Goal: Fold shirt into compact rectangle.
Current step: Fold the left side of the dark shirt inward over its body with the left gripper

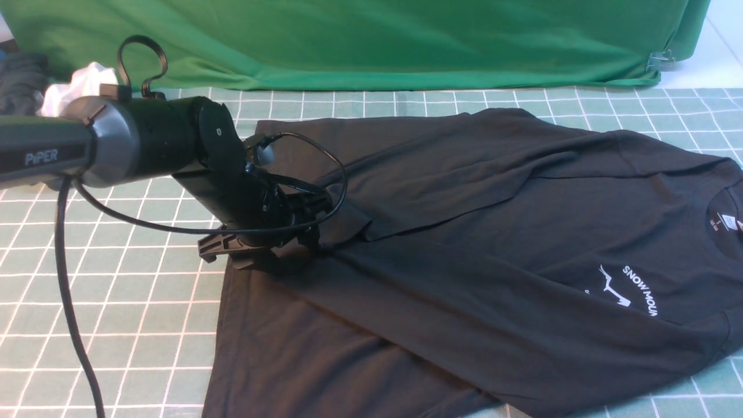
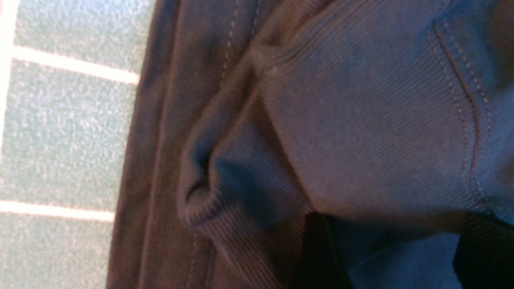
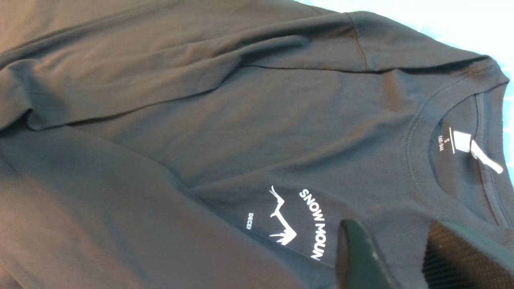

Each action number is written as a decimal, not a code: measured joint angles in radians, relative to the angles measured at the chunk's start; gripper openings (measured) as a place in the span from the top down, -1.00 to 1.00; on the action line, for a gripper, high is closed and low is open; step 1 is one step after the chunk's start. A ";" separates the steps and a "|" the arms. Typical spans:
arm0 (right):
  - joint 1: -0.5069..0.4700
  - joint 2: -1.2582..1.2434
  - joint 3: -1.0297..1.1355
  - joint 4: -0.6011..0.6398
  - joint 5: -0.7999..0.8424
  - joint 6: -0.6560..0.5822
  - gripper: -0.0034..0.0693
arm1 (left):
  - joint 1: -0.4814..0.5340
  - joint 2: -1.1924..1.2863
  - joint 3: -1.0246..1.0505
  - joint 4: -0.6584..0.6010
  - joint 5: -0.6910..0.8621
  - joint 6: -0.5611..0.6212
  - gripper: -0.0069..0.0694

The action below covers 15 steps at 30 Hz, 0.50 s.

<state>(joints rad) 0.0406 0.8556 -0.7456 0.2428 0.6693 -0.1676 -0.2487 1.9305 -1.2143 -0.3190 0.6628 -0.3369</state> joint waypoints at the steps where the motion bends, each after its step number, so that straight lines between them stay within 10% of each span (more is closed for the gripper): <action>1: 0.000 0.000 0.000 0.000 0.000 0.000 0.26 | 0.000 0.001 0.000 0.000 -0.011 0.000 -0.21; 9: 0.000 0.000 0.000 0.000 0.007 0.000 0.26 | 0.000 0.004 0.002 0.004 -0.045 0.033 0.68; 15: 0.000 0.000 0.000 0.000 0.007 0.000 0.26 | 0.000 -0.086 0.002 0.014 -0.031 0.057 0.77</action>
<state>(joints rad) 0.0406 0.8556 -0.7456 0.2428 0.6765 -0.1676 -0.2487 1.8449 -1.2125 -0.3047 0.6314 -0.2801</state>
